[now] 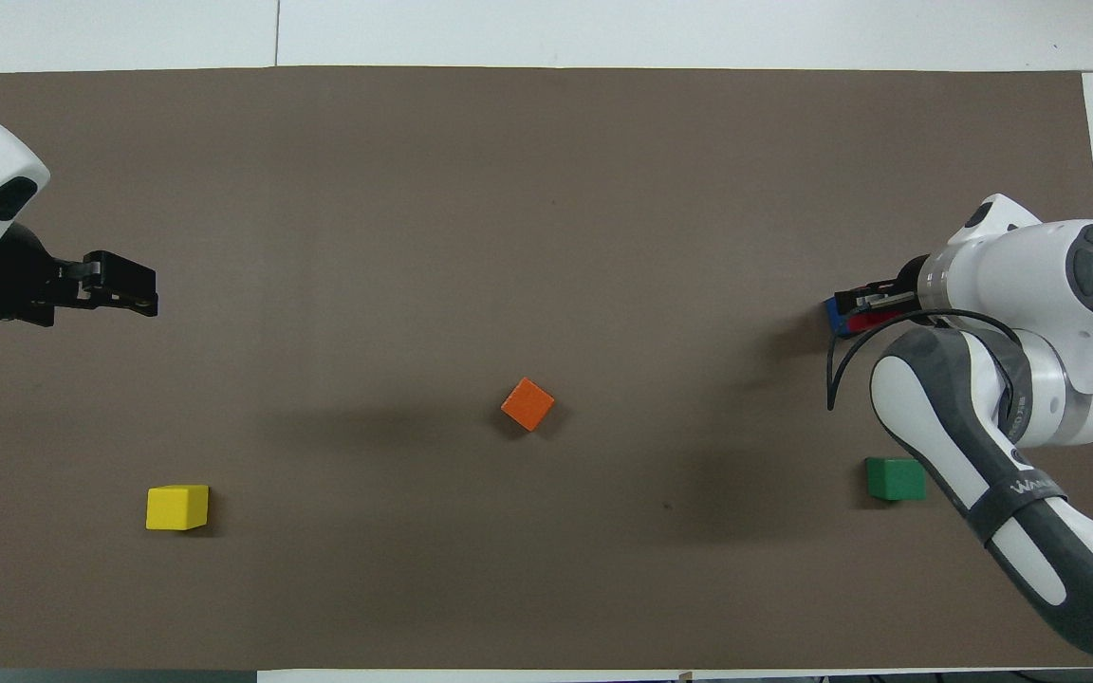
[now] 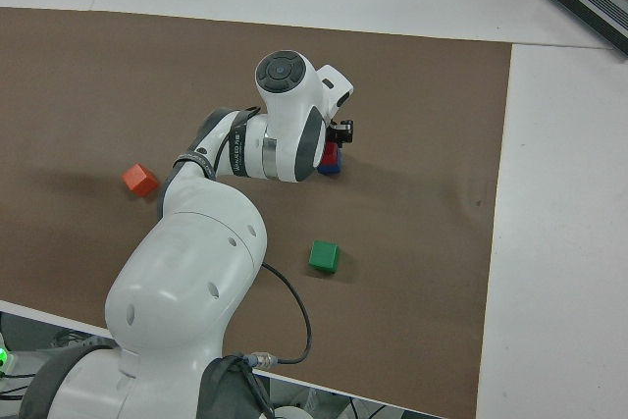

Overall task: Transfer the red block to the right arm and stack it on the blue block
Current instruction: 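Lower the red cube onto the blue cube with the right gripper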

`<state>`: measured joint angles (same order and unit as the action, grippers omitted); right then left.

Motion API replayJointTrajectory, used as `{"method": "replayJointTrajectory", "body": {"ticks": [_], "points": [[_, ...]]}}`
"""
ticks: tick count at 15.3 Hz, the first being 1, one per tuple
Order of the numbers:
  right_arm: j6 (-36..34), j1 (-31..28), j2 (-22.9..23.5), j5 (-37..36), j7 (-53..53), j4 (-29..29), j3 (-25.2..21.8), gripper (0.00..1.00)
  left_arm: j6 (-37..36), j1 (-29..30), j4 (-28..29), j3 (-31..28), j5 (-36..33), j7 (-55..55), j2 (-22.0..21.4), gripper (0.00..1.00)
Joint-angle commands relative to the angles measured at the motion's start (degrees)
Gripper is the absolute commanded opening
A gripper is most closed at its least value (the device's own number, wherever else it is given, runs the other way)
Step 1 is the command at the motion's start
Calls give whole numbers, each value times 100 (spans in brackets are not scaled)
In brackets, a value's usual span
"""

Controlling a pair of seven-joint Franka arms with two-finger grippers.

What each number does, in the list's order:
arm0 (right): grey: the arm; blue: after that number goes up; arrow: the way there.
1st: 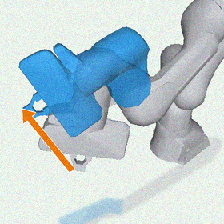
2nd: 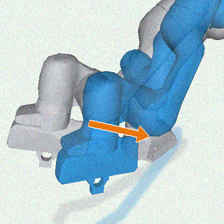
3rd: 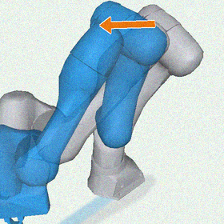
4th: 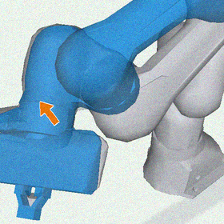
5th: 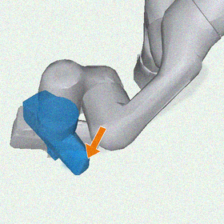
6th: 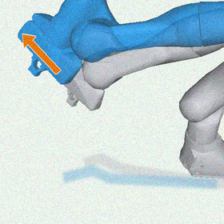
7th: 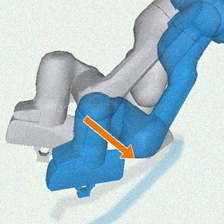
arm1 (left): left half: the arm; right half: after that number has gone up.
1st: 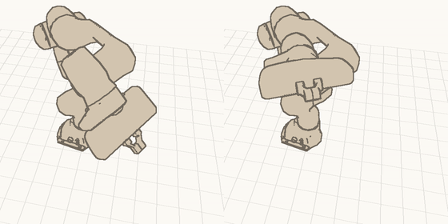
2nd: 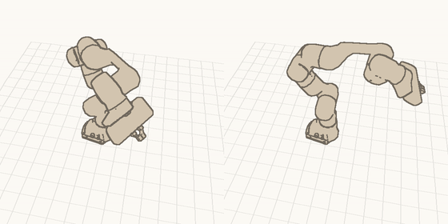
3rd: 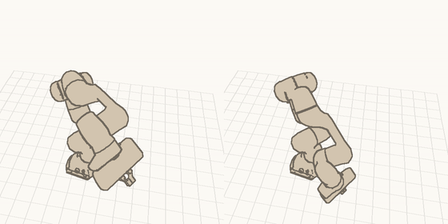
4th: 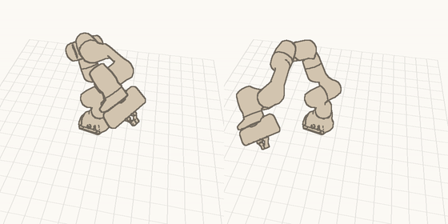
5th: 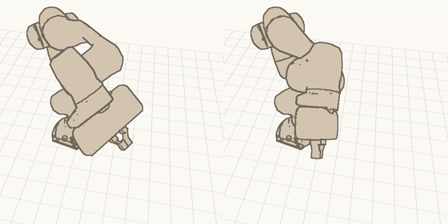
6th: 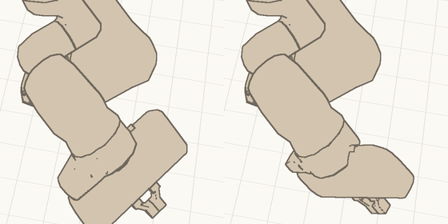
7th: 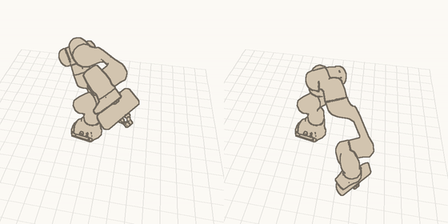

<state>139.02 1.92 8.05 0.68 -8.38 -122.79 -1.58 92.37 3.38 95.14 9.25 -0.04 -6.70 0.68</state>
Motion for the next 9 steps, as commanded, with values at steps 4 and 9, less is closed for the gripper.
{"method": "replayJointTrajectory", "body": {"ticks": [4, 9], "points": [[-277, -69, 56, 2, 65, 255, 18, 81, -52, 5, -22, -29, 65, 11, -16, 100], [-945, -69, 39, 283, 266, 756, 18, 81, -52, 5, -22, -29, 65, 11, -16, 100]]}}
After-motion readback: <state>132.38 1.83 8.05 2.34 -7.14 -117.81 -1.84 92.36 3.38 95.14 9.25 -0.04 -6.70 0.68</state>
